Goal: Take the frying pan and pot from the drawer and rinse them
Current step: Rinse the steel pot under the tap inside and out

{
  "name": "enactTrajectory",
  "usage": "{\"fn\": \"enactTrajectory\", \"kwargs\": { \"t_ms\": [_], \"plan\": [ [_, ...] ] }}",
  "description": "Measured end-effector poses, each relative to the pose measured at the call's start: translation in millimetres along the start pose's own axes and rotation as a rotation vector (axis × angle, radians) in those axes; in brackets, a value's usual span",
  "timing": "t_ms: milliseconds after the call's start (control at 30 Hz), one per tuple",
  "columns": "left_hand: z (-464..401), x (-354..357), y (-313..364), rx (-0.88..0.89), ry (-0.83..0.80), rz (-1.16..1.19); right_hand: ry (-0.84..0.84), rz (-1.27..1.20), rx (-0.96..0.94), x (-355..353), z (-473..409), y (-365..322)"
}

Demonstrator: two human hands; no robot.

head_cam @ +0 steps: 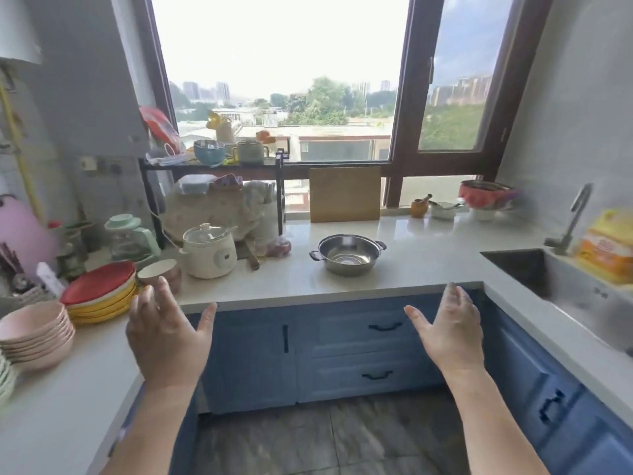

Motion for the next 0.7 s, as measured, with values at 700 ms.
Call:
{"fn": "enactTrajectory", "kwargs": {
  "t_ms": [700],
  "plan": [
    [-166.2, 339.1, 232.8, 0.01, -0.193, -0.012, -0.129, 0.0, 0.03, 159.1, -364.4, 100.8]
  ]
}}
Point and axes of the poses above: each hand's wrist, its own z-axis away from the middle knuckle, its own x-axis out of the palm, y = z × x, the point moved 3 cm from there along -z, towards the middle knuckle, and after that the axes turned 3 degrees about -x, right-handed, at the moved point
